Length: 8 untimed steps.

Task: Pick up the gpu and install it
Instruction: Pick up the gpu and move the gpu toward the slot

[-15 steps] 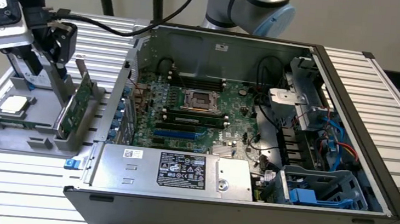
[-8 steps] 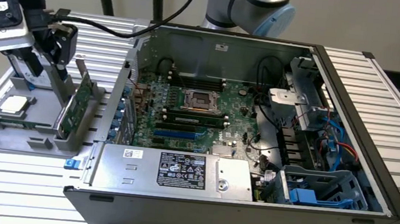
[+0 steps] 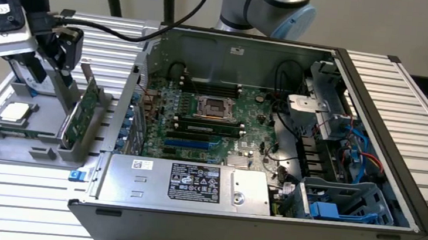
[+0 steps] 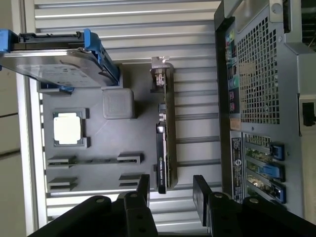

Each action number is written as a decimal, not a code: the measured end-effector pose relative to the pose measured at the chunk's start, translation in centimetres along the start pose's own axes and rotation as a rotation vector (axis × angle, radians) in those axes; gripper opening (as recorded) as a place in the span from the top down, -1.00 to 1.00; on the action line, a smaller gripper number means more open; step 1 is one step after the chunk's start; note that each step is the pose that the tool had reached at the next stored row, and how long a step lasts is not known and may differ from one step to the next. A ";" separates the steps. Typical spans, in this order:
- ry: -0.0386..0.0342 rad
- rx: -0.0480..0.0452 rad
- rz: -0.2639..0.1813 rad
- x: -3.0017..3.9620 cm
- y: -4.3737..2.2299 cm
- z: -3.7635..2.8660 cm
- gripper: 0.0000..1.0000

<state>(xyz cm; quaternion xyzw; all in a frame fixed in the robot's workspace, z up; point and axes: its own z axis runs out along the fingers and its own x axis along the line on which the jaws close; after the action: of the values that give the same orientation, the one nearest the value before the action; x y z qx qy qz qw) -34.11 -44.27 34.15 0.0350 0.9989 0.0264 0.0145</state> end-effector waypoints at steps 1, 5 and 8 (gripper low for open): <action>-0.0001 -0.0001 0.000 0.00 0.00 0.03 -1.00; -0.0001 -0.0001 0.000 0.00 -0.01 0.18 -1.00; -0.0001 -0.0001 0.000 0.01 -0.02 0.34 -1.00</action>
<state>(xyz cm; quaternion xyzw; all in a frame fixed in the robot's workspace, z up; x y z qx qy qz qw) -34.11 -44.27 33.81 0.0350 0.9989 0.0264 0.0146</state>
